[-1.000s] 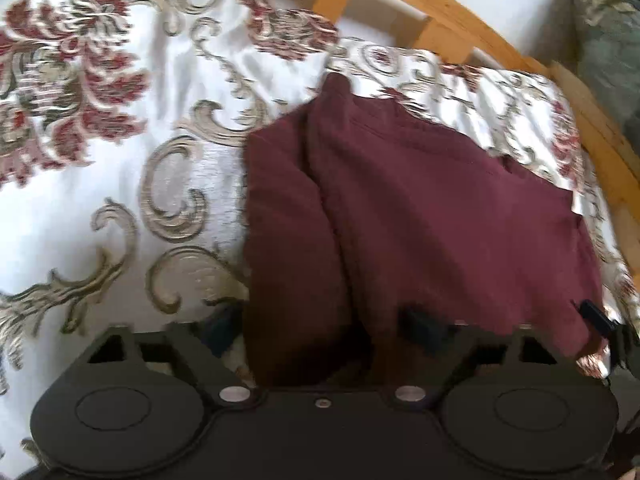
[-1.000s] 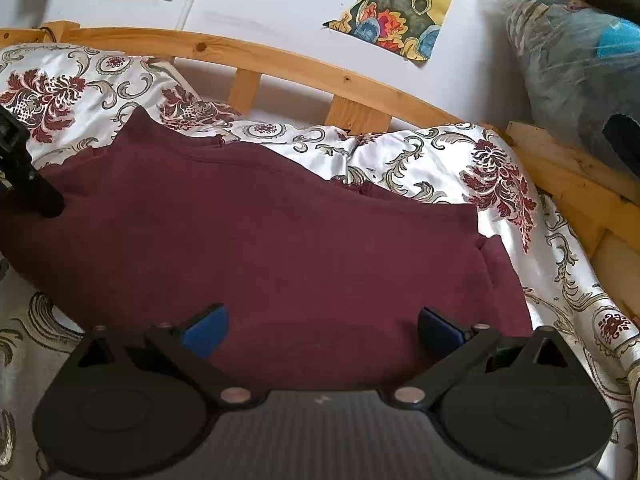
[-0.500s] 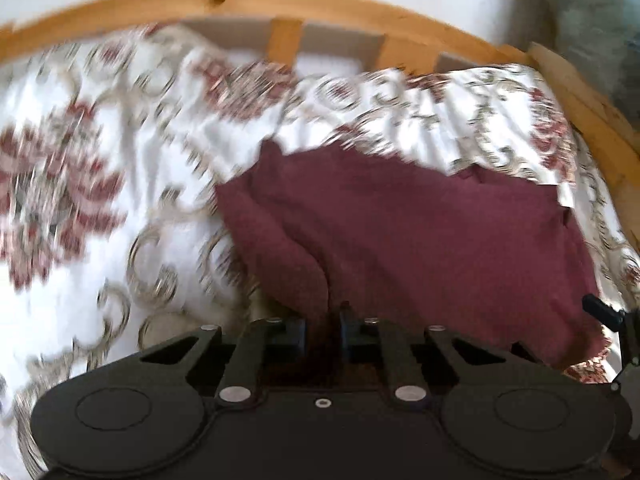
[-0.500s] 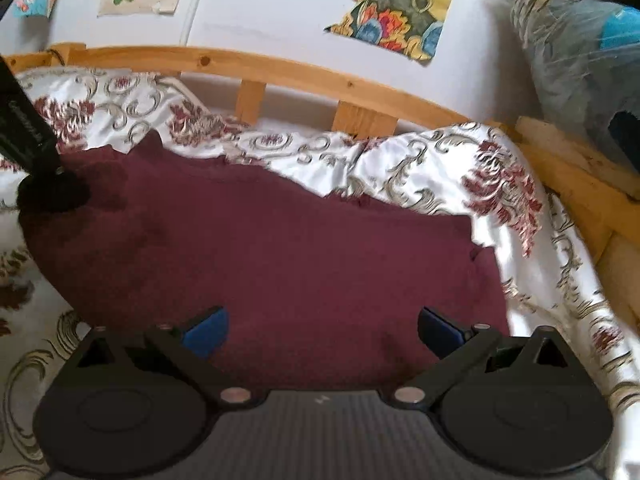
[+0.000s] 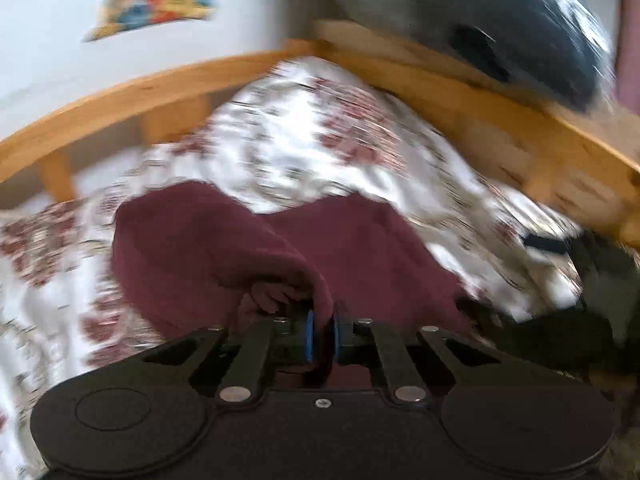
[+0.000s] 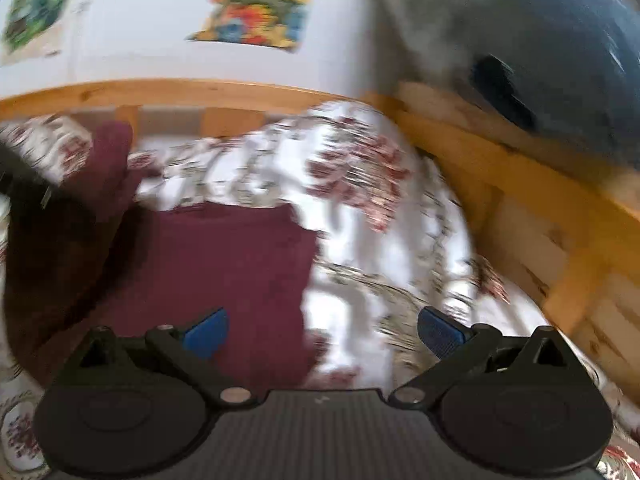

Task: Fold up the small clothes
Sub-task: 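Close the left tool on the shirt edge while the right tool closes beside it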

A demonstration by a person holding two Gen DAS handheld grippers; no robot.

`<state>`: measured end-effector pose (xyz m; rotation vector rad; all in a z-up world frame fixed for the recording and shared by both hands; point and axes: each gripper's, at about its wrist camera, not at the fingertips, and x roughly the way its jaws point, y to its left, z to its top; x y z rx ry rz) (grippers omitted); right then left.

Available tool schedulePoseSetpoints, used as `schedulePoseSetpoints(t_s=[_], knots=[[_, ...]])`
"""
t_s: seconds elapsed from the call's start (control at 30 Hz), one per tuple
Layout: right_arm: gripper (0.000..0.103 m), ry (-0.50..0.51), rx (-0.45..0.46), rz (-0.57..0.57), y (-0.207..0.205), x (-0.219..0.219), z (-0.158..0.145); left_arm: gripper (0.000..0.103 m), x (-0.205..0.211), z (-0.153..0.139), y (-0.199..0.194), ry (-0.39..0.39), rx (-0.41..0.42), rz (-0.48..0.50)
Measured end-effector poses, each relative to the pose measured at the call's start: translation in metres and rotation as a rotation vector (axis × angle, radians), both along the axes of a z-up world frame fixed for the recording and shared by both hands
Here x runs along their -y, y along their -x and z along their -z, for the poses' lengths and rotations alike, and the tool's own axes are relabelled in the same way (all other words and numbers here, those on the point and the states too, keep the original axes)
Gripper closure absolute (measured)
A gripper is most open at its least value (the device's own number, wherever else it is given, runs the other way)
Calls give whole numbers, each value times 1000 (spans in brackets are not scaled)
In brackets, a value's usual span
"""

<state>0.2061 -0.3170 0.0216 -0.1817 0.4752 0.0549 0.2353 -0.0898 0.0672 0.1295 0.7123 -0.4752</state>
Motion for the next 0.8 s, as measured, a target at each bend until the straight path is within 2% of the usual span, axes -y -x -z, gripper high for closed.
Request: schedulePoseSetpoints(t_s=[0.1, 0.23, 0.27, 0.33, 0.4, 0.5, 0.6, 0.7, 0.8], knots=[[0, -56, -18, 53, -10, 22, 1, 98, 22, 17, 2, -26, -21, 68], [0, -133, -26, 75, -14, 37, 4, 96, 31, 37, 7, -40, -41, 104], [0, -149, -22, 76, -14, 39, 4, 93, 30, 38, 9, -39, -35, 111], [0, -170, -9, 72, -13, 39, 3, 82, 29, 37, 15, -22, -27, 125], [0, -201, 13, 54, -11, 40, 2, 55, 28, 34, 24, -1, -9, 130], [0, -272, 46, 21, -13, 40, -3, 32, 25, 23, 41, 20, 46, 141], [0, -344, 83, -27, -13, 40, -6, 18, 15, 13, 60, 77, 99, 174], [0, -378, 98, -72, -12, 35, -8, 13, 9, 8, 77, 96, 132, 192], [0, -431, 95, -148, -13, 28, -9, 11, 3, 9, 88, 67, 177, 161]])
